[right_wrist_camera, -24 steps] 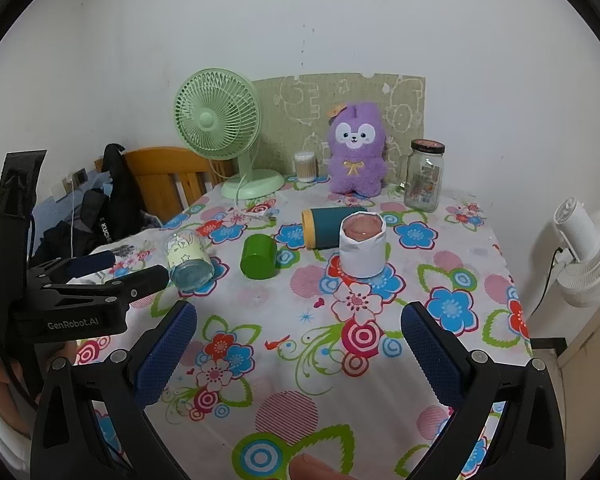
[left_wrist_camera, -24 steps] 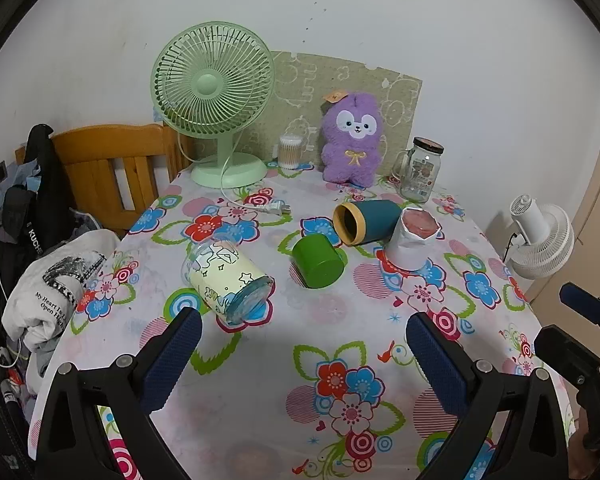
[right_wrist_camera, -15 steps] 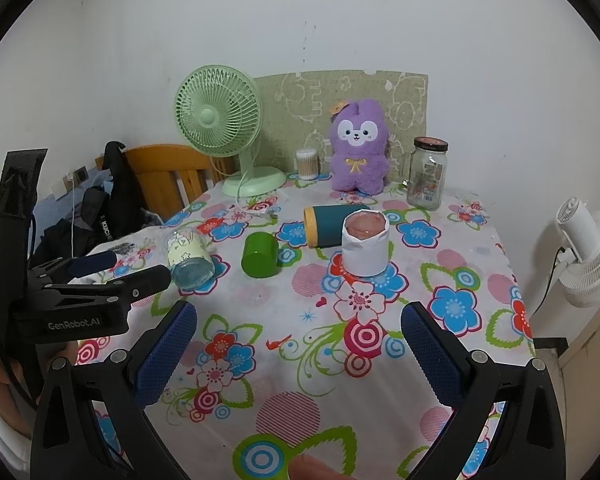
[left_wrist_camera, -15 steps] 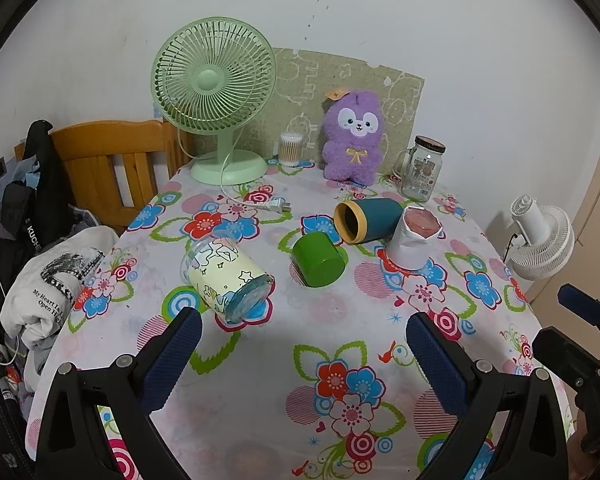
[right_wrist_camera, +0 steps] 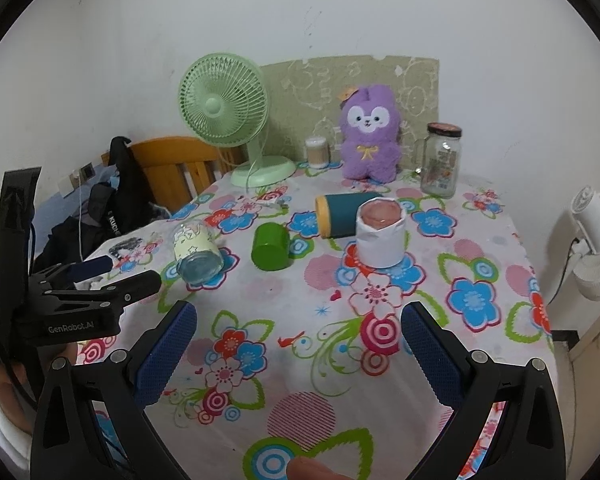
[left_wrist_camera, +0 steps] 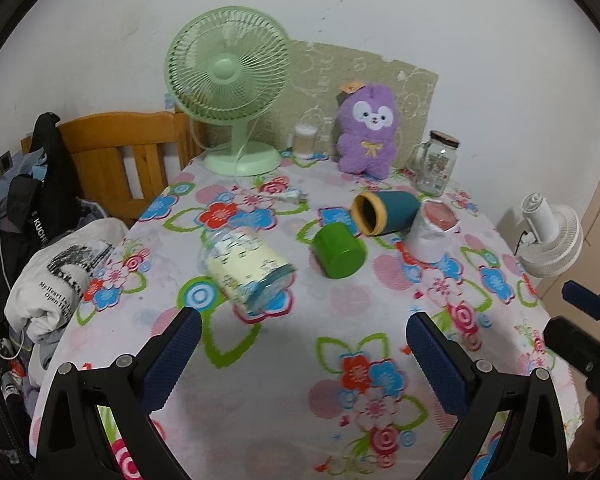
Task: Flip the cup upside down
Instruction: 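Move the right gripper toward the clear green-sleeved cup lying on its side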
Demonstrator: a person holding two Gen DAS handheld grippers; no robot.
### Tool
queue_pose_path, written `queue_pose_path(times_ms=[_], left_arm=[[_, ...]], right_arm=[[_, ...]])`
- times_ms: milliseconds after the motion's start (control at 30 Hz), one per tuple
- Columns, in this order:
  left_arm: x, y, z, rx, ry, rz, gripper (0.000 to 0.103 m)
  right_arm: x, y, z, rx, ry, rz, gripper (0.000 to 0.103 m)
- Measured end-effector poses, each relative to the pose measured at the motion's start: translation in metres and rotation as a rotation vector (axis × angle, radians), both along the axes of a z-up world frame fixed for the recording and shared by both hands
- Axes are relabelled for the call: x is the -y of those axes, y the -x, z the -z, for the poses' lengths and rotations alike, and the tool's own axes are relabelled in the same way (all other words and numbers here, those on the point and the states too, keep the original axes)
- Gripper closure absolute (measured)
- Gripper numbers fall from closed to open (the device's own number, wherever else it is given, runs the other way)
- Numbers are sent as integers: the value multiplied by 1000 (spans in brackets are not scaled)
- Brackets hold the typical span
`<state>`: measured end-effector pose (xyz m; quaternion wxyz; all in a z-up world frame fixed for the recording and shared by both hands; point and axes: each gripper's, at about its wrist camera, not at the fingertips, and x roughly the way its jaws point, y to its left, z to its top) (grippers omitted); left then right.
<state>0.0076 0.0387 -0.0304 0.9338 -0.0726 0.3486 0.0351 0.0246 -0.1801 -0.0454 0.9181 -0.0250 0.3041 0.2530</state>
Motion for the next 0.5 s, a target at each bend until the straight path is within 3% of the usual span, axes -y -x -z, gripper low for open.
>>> queue_pose_path(times_ms=[300, 500], left_arm=[[-50, 2, 17, -36, -44, -45, 0], [-71, -10, 24, -63, -118, 23, 0]], right_arm=[[-50, -28, 8, -67, 33, -119, 0], [-89, -45, 11, -88, 68, -199, 0]])
